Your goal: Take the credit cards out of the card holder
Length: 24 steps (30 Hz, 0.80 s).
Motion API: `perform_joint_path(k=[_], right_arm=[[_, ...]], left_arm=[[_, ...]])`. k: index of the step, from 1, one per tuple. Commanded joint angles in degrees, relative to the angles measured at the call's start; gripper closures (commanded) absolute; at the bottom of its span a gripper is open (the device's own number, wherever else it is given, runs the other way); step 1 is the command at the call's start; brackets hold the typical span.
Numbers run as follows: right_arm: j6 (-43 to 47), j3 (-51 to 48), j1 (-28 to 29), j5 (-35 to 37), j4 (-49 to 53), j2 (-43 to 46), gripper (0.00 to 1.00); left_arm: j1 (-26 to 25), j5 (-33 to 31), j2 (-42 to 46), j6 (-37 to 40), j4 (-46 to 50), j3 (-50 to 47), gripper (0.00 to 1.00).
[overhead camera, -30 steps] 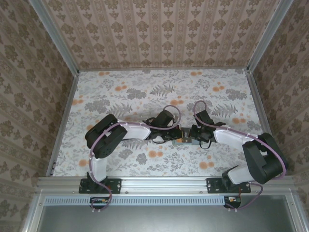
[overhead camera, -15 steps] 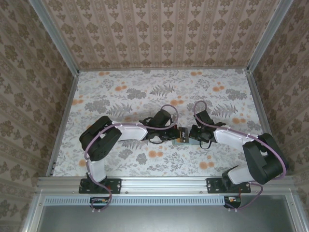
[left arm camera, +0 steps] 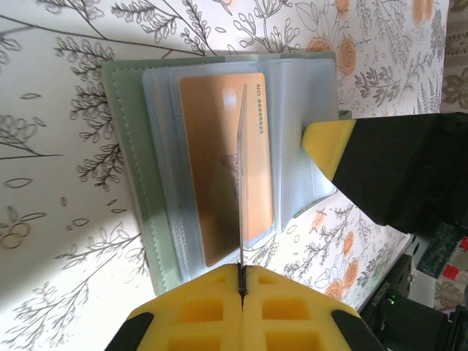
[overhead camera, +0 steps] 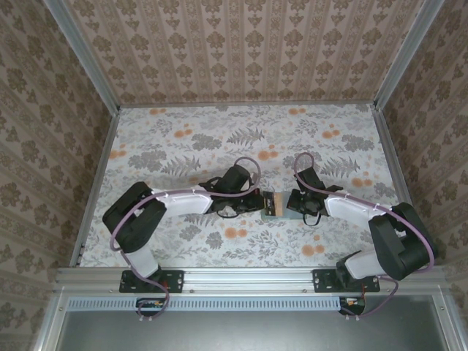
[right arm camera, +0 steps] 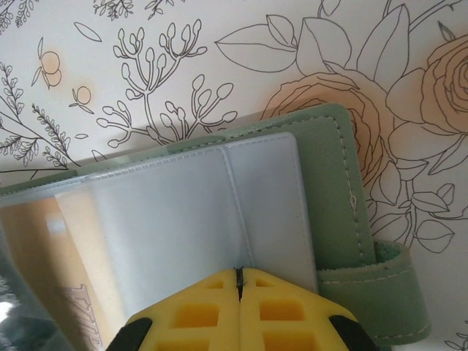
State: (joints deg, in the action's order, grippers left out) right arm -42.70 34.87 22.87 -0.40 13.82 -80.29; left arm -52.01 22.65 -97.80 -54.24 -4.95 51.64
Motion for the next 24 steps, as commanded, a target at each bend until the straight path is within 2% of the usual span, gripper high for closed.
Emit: perform_joint_path(k=[1, 6, 8, 18, 24], right_arm=[[-1.05, -1.39, -0.40, 1.81, 3.96, 1.52, 1.00], [0.03, -0.85, -0.45, 0.35, 3.02, 4.15, 1.00], [0.92, -0.13, -0.33, -1.09, 2.64, 5.32, 0.97], [3.10, 4.80, 0.86, -3.38, 3.39, 10.36, 0.83], [3.37, 4.26, 1.13, -6.25, 1.55, 7.94, 0.78]], left_arm=[[0.47, -1.04, 3.16, 2.87, 3.03, -0.31, 1.00], [0.05, -1.04, 6.78, 5.91, 5.72, 0.63, 1.00], [-0.15, -2.04, 8.61, 8.10, 8.74, 1.68, 1.00], [-0.03, -9.52, 17.66, 18.07, 24.88, 5.56, 1.00], [1.71, -15.87, 23.47, 23.92, 34.33, 7.14, 1.00]])
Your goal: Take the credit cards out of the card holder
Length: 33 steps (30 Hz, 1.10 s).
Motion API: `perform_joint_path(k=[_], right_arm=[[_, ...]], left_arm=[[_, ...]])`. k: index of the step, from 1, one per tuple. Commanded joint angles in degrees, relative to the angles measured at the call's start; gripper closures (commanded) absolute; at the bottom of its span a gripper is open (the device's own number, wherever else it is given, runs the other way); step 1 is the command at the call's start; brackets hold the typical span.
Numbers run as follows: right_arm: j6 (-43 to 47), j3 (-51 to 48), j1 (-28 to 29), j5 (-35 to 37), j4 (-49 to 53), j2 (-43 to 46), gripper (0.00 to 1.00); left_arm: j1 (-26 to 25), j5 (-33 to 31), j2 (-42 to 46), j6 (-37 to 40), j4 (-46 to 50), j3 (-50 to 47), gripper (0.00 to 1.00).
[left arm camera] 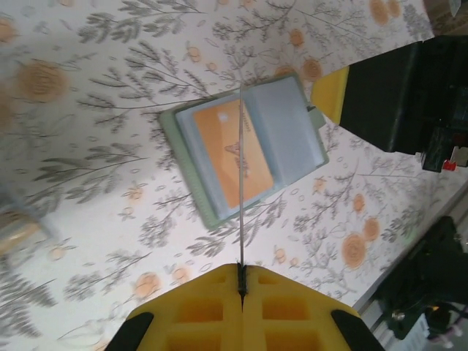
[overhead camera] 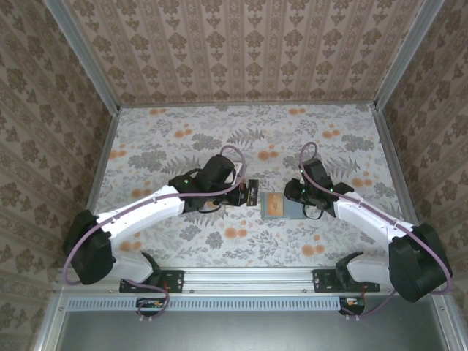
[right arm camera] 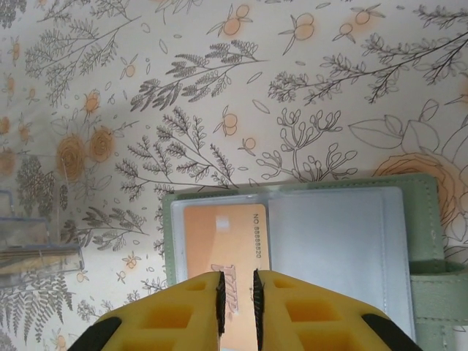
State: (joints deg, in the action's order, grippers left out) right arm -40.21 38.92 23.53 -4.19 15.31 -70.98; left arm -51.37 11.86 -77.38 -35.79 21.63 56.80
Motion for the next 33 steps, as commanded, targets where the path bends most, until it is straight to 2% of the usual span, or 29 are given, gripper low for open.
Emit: perform_joint_path(k=[1, 5, 9, 12, 14, 16, 17, 19, 23, 24, 28, 33], right_arm=[[0.83, -0.25, 0.62, -2.70, -0.54, -1.90, 0.78], [0.52, -1.93, 0.99, -2.60, -1.98, -3.54, 0.78], [1.44, -2.25, 1.08, -3.50, -2.92, -2.61, 0.79], [1.73, -1.16, 1.51, -7.40, -4.69, -1.11, 0.79], [3.16, -0.36, 2.59, -6.26, -5.35, 0.43, 0.77], [4.94, -0.07, 3.41, -4.49, -5.77, 1.98, 0.69], [5.46, -0.22, 3.45, -4.16, -6.23, 3.02, 0.59], [5.49, -0.95, 3.46, -3.70, -7.28, 4.89, 0.32], [5.66, -3.77, 3.48, -2.96, -10.08, 10.35, 0.04], [5.83, -4.54, 3.52, -2.57, -10.59, 11.76, 0.01], [6.00, -7.02, 3.54, -1.21, -11.78, 16.31, 0.00], [6.52, -7.98, 3.54, 0.71, -10.97, 18.36, 0.00]], left_arm=[[1.36, -6.22, 4.06, 6.41, 9.13, 2.26, 1.00], [2.24, -11.70, 7.59, 11.96, 15.67, 3.92, 1.00], [2.30, -15.58, 10.05, 20.88, 22.84, 5.75, 1.00], [2.16, -17.98, 12.24, 28.10, 26.74, 5.82, 1.00], [2.16, -20.67, 13.77, 32.66, 29.22, 6.13, 1.00], [2.07, -23.16, 15.43, 37.39, 30.94, 6.10, 1.00], [2.07, -24.14, 16.18, 40.30, 31.62, 5.68, 1.00], [2.03, -24.60, 17.65, 45.69, 32.89, 4.92, 1.00], [1.61, -26.53, 18.41, 54.47, 36.38, 3.78, 1.00], [1.36, -27.20, 17.95, 56.22, 37.39, 3.27, 1.00], [0.55, -29.50, 15.51, 64.22, 40.61, 1.05, 1.00], [-1.41, -33.56, 14.49, 71.63, 37.77, -4.62, 1.00]])
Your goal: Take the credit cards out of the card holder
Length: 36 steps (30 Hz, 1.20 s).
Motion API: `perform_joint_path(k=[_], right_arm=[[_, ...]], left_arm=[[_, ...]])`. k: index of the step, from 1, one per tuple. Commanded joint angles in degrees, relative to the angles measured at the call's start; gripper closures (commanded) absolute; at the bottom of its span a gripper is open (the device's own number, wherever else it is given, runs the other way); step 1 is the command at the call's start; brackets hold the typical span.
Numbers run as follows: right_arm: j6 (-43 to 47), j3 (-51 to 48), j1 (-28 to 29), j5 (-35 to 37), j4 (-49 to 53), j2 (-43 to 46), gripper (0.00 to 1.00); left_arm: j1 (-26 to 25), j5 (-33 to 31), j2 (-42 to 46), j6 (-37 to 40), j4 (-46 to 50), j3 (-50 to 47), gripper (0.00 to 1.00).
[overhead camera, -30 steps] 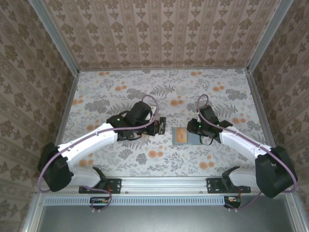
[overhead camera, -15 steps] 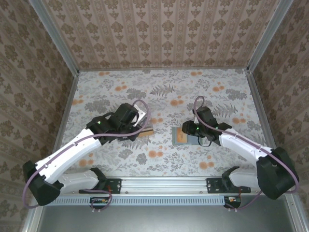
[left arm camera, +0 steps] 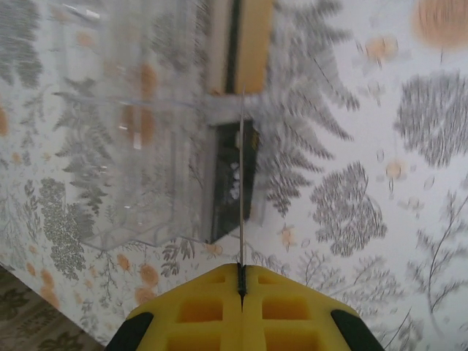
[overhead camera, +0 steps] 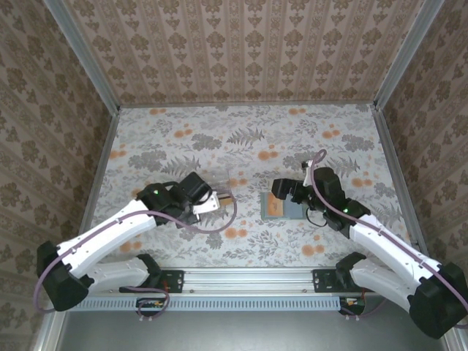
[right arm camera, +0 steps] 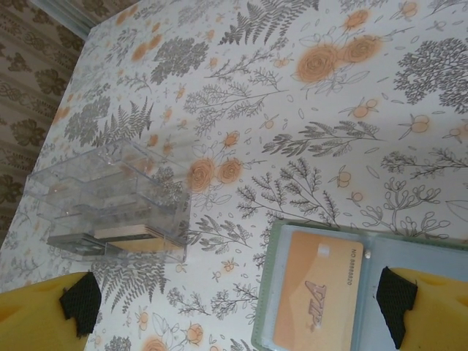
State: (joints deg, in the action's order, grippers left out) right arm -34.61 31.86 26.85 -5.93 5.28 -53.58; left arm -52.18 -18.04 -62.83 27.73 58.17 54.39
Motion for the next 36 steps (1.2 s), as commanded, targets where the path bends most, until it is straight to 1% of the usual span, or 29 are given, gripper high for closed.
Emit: perform_joint_path(k=[1, 5, 9, 15, 18, 20, 23, 36], right_arm=[[0.95, -0.92, 0.22, 2.42, -0.88, 0.85, 0.00], [0.42, -1.01, 0.22, 1.79, -0.97, 0.32, 0.00], [-0.19, -1.01, 0.22, 1.19, -0.97, 0.23, 0.00], [-0.55, -0.54, 0.22, 1.75, 1.02, 0.84, 0.00], [-0.59, -0.64, 0.22, 1.88, 1.37, 2.18, 0.00], [-0.71, -0.83, 0.22, 2.09, 1.61, 2.90, 0.00], [-0.64, -0.67, 0.24, 3.21, 2.49, 3.26, 0.00], [-1.08, -0.83, 0.22, 3.44, 2.72, 4.08, 0.00]], left_arm=[[-0.53, -3.83, -0.01, 8.69, 0.43, -2.70, 1.00], [0.25, -3.39, -1.63, 9.75, -0.58, -4.19, 1.00], [0.65, -7.10, -2.28, 11.66, -4.71, -6.65, 1.00], [3.95, -7.71, -2.30, 10.54, -9.72, -8.53, 1.00], [4.80, -7.30, -2.93, 9.60, -11.99, -8.98, 1.00], [4.82, -5.91, -3.97, 8.56, -12.19, -8.40, 1.00], [4.84, -5.56, -6.55, 7.70, -12.27, -7.64, 1.00], [6.12, -8.39, -11.30, 5.76, -13.76, -7.35, 1.00]])
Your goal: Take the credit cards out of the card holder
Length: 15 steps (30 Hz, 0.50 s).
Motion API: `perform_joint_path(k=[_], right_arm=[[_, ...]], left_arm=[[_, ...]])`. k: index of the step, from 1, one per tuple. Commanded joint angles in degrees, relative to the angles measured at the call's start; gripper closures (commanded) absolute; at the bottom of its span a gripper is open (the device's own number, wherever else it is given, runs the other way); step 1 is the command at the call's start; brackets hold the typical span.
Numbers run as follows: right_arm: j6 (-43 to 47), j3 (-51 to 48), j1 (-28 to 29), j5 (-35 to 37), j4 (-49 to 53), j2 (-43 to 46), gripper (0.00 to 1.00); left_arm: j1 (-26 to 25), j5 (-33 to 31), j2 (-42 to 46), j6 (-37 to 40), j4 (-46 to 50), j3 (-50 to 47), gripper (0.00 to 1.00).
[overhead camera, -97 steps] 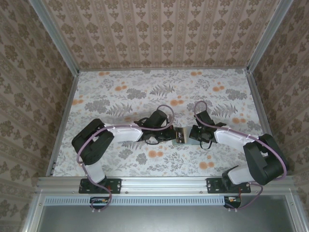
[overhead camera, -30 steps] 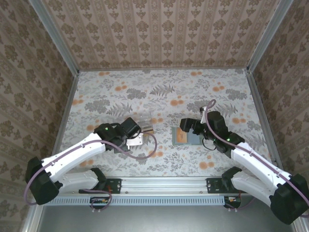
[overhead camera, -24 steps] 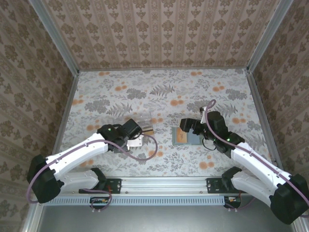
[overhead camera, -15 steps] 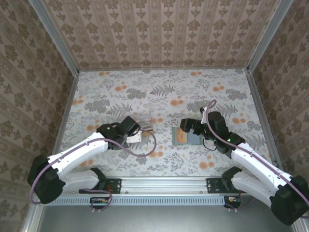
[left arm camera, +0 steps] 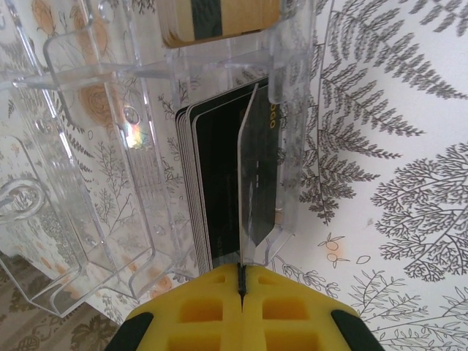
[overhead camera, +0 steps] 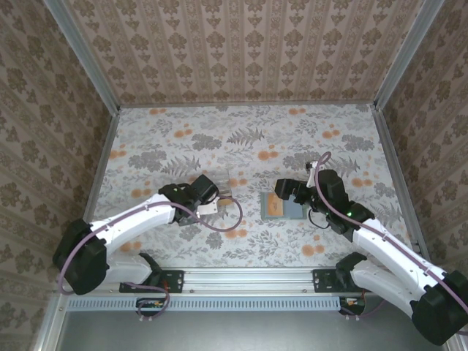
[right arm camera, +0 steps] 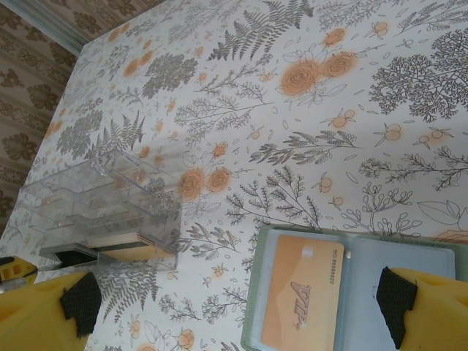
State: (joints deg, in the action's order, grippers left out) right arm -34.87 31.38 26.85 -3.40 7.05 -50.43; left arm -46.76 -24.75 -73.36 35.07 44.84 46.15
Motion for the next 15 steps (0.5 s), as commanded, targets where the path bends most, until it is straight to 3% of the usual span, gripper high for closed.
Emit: perform_joint_path(k=[1, 9, 10, 12, 15], right_arm=[[-0.81, -0.36, 0.22, 0.89, 0.98, 0.90, 0.00], [-0.92, -0.44, 0.22, 0.84, 0.88, 0.53, 0.00], [-0.90, -0.44, 0.22, 0.77, 0.88, 0.47, 0.00], [-0.98, -0.44, 0.22, 0.76, 0.78, 0.44, 0.00], [-1.00, -0.53, 0.23, 0.74, 0.72, 0.45, 0.00]], left_arm=[[0.80, -1.72, -0.97, -1.55, -0.52, 0.95, 1.00], [0.90, -1.52, -2.19, -2.15, -2.27, 0.26, 1.00], [0.95, -1.69, -2.35, -2.25, -2.43, 0.21, 0.96], [0.88, -2.56, -2.66, -2.55, -3.16, 0.09, 0.80], [0.88, -3.24, -3.31, -2.72, -3.88, 0.16, 0.68]])
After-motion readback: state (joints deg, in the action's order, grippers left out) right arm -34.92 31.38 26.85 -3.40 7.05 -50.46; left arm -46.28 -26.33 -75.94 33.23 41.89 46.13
